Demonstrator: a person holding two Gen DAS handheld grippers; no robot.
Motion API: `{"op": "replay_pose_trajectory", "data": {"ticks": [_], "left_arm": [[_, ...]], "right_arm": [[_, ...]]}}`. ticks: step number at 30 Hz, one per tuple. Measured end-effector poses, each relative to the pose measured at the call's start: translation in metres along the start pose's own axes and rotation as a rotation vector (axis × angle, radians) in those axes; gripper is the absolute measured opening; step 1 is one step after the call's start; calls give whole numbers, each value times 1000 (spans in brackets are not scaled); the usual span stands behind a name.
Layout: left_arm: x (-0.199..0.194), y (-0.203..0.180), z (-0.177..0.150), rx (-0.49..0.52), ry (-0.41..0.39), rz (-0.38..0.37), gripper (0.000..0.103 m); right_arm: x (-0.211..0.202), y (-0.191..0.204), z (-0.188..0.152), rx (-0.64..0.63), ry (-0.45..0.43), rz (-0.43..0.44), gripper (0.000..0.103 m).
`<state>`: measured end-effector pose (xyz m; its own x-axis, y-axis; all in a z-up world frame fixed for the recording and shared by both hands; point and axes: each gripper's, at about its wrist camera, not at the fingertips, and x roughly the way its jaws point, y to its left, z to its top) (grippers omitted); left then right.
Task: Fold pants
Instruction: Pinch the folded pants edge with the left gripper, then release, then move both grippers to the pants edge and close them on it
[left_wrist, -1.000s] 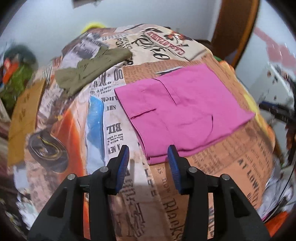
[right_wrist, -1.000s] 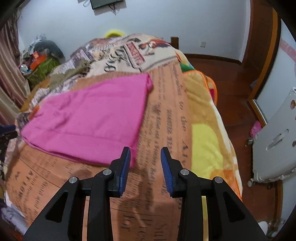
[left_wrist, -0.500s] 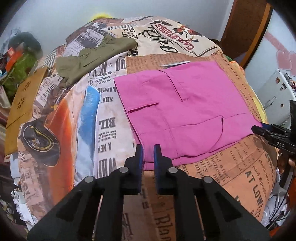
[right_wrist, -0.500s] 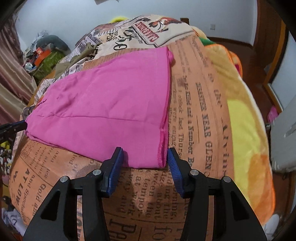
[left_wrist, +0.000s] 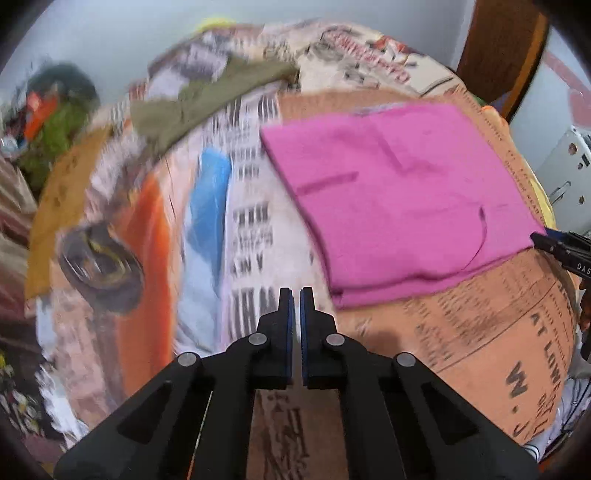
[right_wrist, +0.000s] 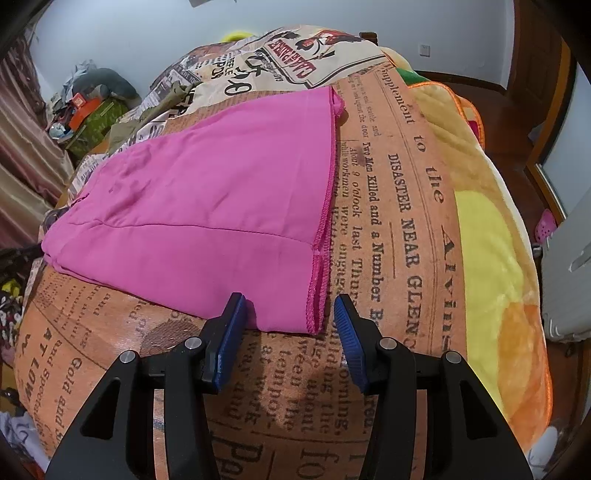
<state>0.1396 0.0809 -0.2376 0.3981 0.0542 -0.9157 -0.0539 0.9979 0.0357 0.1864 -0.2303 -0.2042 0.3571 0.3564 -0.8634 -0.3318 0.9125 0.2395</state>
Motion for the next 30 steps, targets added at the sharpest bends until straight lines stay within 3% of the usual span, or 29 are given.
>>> {"op": "replay_pose_trajectory", "data": {"ticks": [5, 8, 12, 13, 20, 30], "left_arm": [[-14, 4, 3, -11, -54, -22, 4], [-23, 3, 12, -1, -82, -20, 13], [-33, 2, 34, 0, -140, -18, 47], [-34, 2, 40, -4, -155, -18, 51], [-22, 3, 84, -5, -182, -9, 51], [20, 18, 121, -37, -149, -9, 51]], "right_arm": [[-2, 2, 3, -12, 8, -24, 46], [-6, 4, 10, -20, 8, -34, 46], [-21, 8, 26, -33, -51, -36, 46], [-27, 8, 33, -36, -74, -35, 46], [-37, 9, 71, -43, -158, -27, 46], [-6, 2, 117, -81, -173, -57, 46]]}}
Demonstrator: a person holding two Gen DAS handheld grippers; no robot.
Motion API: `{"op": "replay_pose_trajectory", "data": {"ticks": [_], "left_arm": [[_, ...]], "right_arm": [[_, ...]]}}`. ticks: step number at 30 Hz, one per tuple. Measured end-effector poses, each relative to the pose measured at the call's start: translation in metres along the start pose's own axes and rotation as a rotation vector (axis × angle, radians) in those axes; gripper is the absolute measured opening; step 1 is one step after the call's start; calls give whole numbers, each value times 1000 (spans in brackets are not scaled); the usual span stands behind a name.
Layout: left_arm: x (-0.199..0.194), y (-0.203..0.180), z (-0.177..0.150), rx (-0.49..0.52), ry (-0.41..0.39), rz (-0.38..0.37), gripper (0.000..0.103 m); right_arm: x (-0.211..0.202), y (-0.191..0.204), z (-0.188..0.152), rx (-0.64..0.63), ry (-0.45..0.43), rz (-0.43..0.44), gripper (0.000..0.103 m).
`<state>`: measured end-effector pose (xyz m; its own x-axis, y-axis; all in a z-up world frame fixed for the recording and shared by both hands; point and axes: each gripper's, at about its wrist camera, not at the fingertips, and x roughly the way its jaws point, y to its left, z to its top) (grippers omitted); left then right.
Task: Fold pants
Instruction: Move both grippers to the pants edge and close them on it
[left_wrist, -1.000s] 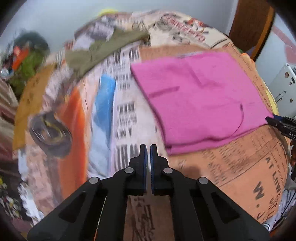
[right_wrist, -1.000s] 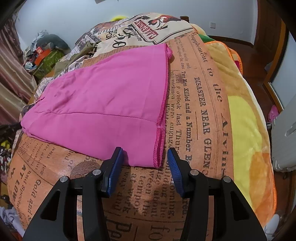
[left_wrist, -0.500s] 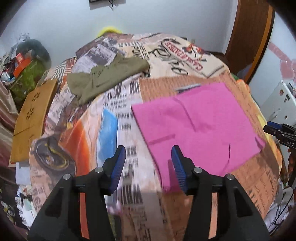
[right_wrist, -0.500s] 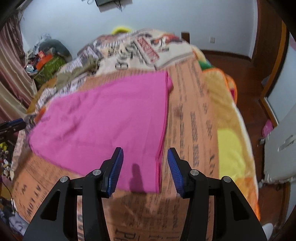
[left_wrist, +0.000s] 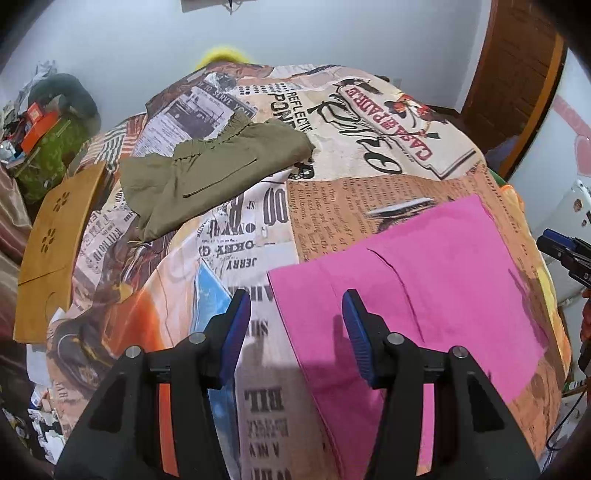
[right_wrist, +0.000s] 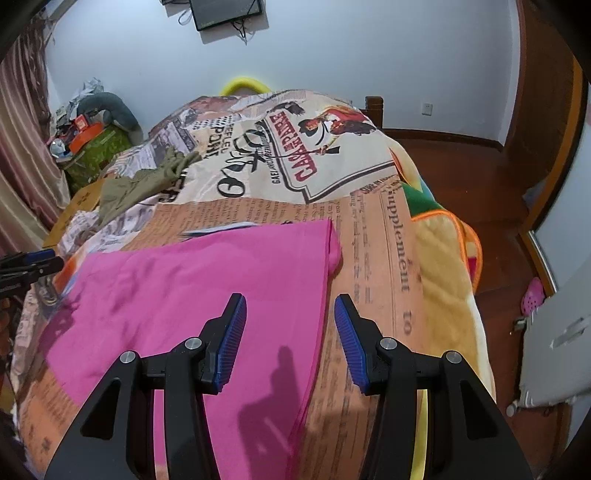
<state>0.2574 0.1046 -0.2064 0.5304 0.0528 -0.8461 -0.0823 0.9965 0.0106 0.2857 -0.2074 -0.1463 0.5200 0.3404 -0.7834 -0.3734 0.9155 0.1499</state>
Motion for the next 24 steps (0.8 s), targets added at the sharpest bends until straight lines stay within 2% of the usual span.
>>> {"op": "replay_pose_trajectory", "data": {"ticks": [5, 9, 11, 18, 20, 21, 22, 24], "left_arm": [[30, 6, 4, -15, 42, -21, 51], [50, 11, 7, -39, 81, -52, 44], [56, 12, 7, -46, 78, -77, 44], [72, 20, 5, -115, 121, -122, 44], [72, 21, 5, -129, 124, -145, 37], [72, 21, 4, -133, 124, -153, 18], [71, 19, 4, -130, 119, -123, 3], [74, 13, 3, -109, 129, -93, 3]], "right_arm": [[41, -12, 19, 14, 36, 7, 46], [69, -21, 34, 22, 54, 11, 46], [82, -25, 39, 22, 66, 8, 46], [125, -34, 43, 45, 122, 40, 46], [127, -34, 39, 48, 112, 56, 46], [128, -31, 37, 29, 115, 58, 40], [128, -29, 37, 15, 112, 64, 32], [129, -25, 36, -7, 110, 55, 25]]}}
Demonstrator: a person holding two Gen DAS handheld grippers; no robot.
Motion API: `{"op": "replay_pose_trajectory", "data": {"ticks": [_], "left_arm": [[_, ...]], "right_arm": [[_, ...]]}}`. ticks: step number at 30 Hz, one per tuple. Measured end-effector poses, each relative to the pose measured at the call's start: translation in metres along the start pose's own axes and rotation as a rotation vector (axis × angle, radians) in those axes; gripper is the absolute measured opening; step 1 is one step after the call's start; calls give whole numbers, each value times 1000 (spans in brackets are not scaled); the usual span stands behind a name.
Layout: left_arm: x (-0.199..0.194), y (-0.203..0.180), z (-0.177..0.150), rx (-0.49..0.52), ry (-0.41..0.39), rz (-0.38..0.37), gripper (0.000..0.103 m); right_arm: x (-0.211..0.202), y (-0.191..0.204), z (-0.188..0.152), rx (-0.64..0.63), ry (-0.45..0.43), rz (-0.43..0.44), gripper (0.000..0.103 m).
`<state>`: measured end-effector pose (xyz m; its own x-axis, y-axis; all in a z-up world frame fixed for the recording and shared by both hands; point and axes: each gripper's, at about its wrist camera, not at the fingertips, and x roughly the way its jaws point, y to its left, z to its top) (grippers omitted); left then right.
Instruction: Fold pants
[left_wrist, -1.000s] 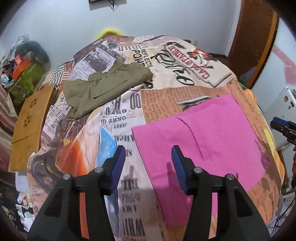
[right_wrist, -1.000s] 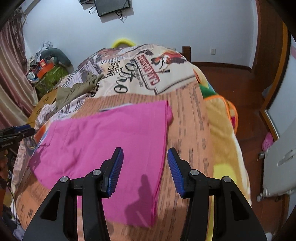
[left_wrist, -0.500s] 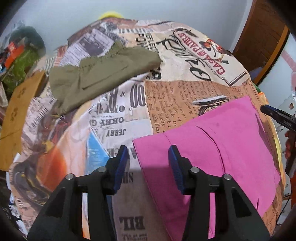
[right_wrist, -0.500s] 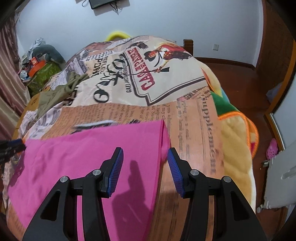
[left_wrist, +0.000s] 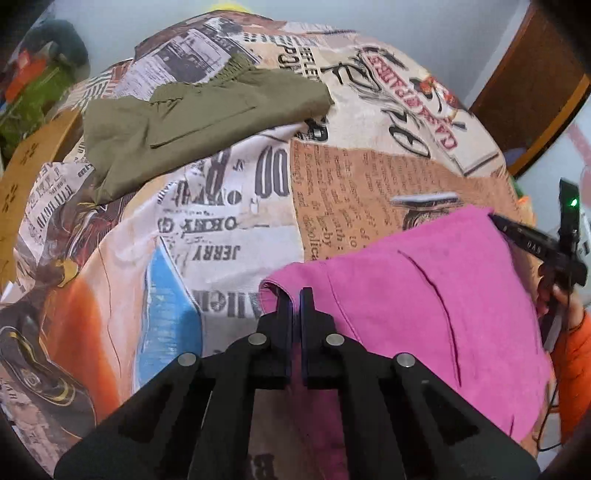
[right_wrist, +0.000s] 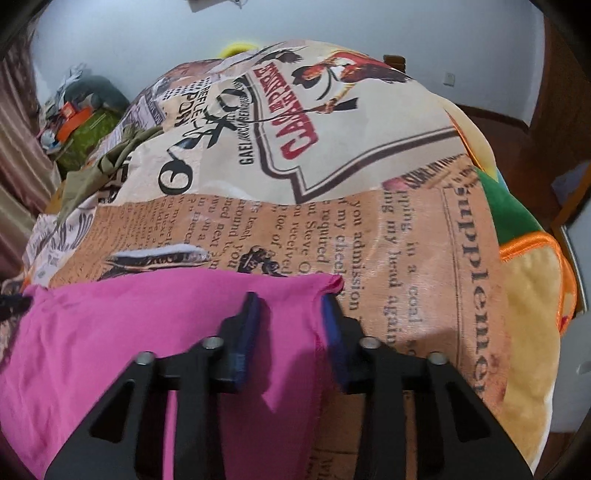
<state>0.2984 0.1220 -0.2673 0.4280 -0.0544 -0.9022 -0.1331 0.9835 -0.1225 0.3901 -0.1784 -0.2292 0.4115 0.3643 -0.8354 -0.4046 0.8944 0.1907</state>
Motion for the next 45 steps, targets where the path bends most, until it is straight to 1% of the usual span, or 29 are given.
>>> {"op": "replay_pose_trajectory", "data": {"ticks": [1, 3, 7, 9, 13, 15, 17, 18, 19, 20, 21, 22, 23, 24, 25, 26, 28, 30, 32, 33, 34, 37, 39, 41, 45], "left_arm": [[0, -3, -1, 10, -3, 16, 3], [-2, -7, -1, 32, -15, 48, 3], [-8, -4, -4, 39, -39, 110, 3], [-6, -2, -7, 42, -31, 120, 4], [-6, -2, -9, 34, -15, 151, 6], [-13, -2, -6, 29, -9, 153, 7], [-25, 1, -2, 21, -21, 156, 9], [-31, 1, 0, 16, -35, 157, 9], [-38, 1, 2, 14, -50, 156, 10], [-45, -1, 4, 19, -66, 151, 12], [-52, -3, 6, 24, -83, 150, 16], [-57, -6, 8, 25, -102, 154, 27], [-63, -10, 10, 29, -121, 155, 36], [-65, -13, 12, 33, -132, 150, 54], [-68, -18, 14, 38, -148, 140, 64], [-70, -22, 15, 42, -161, 136, 64], [-68, -35, 17, 74, -156, 129, 64], [-59, -46, 19, 99, -134, 118, 64], [-48, -52, 18, 110, -95, 97, 64], [-38, -53, 18, 110, -62, 78, 64], [-31, -53, 18, 106, -44, 72, 64], [-2, -49, 14, 93, 22, 120, 64], [11, -43, 10, 83, 63, 106, 65], [11, -41, 5, 82, 50, 94, 65], [0, -45, -6, 133, 41, 119, 65]], "right_arm": [[0, 2, 0, -15, -1, -17, 17], [2, 4, 1, -34, 1, -60, 8], [2, 2, 1, -46, 0, -96, 6], [4, 3, 0, -60, 5, -118, 5], [6, 9, 6, -87, 45, -159, 6], [2, 11, 12, -84, 71, -157, 6], [-12, 13, 17, -70, 73, -148, 10], [-20, 15, 20, -68, 63, -136, 17], [-34, 19, 22, -68, 40, -114, 30], [-43, 22, 23, -69, 21, -99, 38], [-53, 27, 23, -71, -2, -79, 50], [-67, 35, 24, -82, -37, -53, 55], [-73, 41, 24, -95, -54, -41, 55], [-80, 50, 24, -114, -66, -29, 56], [-87, 62, 24, -138, -73, -12, 58], [-89, 68, 23, -147, -75, 4, 59], [-89, 88, 22, -165, -69, 53, 65], [-81, 106, 19, -188, -53, 80, 67], [-68, 119, 16, -215, -20, 89, 67], [-59, 125, 13, -227, 5, 94, 67], [-50, 131, 10, -237, 34, 99, 67], [-22, 139, -2, -247, 123, 98, 67], [-7, 138, -12, -250, 193, 89, 67], [-8, 136, -19, -267, 184, 93, 67], [-15, 134, -27, -294, 217, 98, 67]]}}
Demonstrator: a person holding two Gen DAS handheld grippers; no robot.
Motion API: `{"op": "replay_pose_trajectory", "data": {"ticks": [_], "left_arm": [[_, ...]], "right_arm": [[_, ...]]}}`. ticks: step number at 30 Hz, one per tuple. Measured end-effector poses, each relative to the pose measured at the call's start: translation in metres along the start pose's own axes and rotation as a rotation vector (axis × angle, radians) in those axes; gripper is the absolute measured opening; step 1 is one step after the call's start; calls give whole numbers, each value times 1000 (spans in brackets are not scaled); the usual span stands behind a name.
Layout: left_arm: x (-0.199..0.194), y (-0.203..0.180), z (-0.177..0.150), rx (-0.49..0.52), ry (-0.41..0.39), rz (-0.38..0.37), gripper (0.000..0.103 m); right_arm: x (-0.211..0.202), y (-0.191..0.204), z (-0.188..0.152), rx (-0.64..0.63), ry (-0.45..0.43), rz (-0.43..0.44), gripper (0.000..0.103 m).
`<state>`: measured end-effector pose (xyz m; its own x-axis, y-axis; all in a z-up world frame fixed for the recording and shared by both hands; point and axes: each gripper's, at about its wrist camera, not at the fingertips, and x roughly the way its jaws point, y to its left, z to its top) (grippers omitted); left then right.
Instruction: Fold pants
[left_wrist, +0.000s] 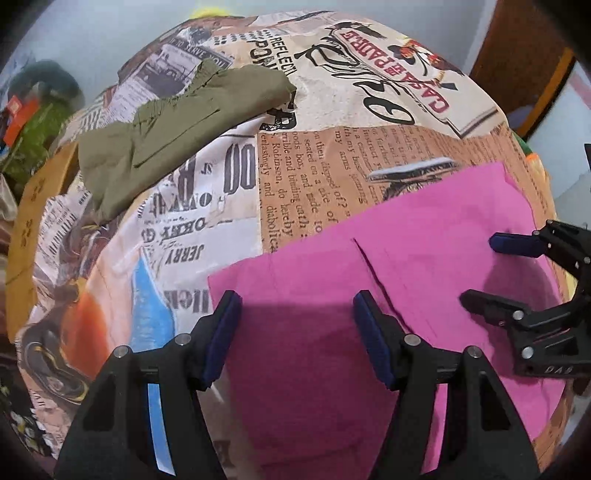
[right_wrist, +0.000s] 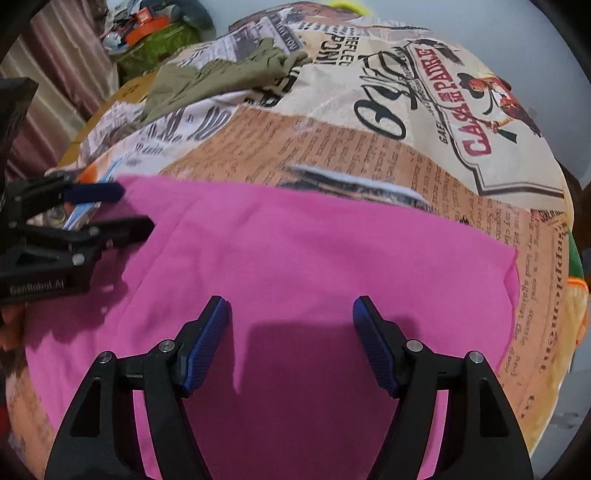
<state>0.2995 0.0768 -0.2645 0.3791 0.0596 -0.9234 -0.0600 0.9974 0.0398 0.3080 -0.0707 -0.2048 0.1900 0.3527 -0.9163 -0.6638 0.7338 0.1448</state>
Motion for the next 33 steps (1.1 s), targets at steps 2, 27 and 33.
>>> {"op": "replay_pose_trajectory", "data": {"ticks": [2, 27, 33], "left_arm": [[-7, -1, -7, 18, -4, 7, 65], [-84, 17, -111, -65, -39, 24, 78], [-108, 22, -121, -121, -28, -48, 78]], "right_arm": [[-5, 0, -9, -7, 2, -9, 67], [-78, -17, -144, 243, -56, -43, 71], [-100, -13, -145, 245, -119, -90, 71]]}}
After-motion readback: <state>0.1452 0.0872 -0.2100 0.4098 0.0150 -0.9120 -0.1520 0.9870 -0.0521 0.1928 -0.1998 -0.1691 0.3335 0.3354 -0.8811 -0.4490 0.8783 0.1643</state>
